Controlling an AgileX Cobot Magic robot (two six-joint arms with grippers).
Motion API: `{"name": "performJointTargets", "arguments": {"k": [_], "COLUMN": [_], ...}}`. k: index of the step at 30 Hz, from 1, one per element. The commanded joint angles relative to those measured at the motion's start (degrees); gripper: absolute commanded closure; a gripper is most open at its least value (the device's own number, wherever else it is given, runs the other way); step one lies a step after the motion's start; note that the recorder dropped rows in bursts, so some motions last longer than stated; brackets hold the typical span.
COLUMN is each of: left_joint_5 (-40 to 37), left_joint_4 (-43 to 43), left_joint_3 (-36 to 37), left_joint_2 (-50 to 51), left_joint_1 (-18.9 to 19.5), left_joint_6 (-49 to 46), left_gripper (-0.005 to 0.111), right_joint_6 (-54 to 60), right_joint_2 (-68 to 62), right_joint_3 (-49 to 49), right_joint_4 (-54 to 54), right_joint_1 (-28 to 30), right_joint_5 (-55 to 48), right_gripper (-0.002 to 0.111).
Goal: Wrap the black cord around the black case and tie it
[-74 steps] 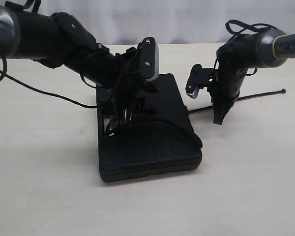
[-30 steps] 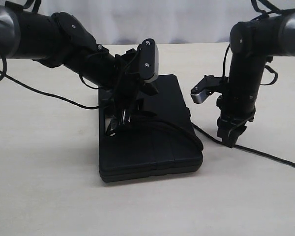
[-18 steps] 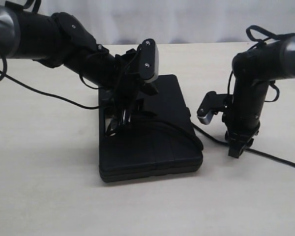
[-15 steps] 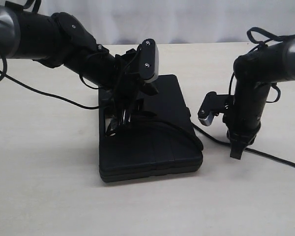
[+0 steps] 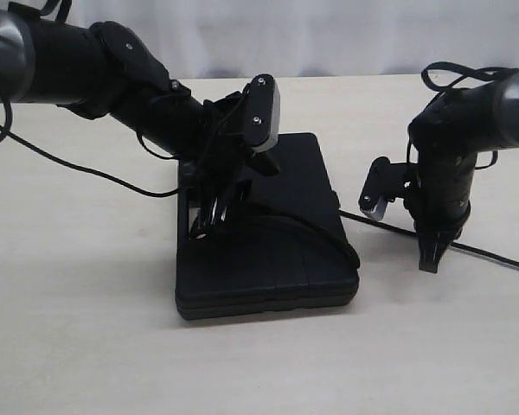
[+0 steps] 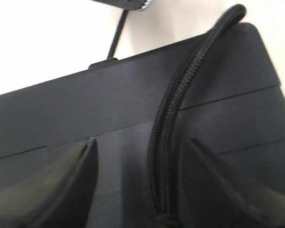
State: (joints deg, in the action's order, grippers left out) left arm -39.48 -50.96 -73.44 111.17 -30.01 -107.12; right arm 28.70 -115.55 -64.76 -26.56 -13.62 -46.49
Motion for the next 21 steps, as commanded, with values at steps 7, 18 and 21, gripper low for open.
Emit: {"name": "performJointTargets", "arguments": {"k": [7,18,21], "left_joint_5": [-2.06,1.08,1.36], "left_joint_4": [-0.29,-0.28,-0.3], "left_joint_3": [0.04,0.04,0.04], "left_joint_2": [0.74,5.66,5.64], "left_joint_1": [-0.32,-0.32,-0.32], "left_joint_6": [-1.0,-1.0,-1.0], "left_gripper": [0.056,0.056,0.056], "right_joint_6": [-6.11,-6.92,-7.57], "right_joint_2": [-0.64,4.01,4.94], "right_joint_3": [0.78,0.78,0.78], "right_joint_4": [-4.35,-4.78,-6.99], "right_joint_1": [0.19,0.19,0.19], "right_joint_5": [-0.74,-1.47,-3.26], "right_gripper": [0.104,0.104,0.104]}}
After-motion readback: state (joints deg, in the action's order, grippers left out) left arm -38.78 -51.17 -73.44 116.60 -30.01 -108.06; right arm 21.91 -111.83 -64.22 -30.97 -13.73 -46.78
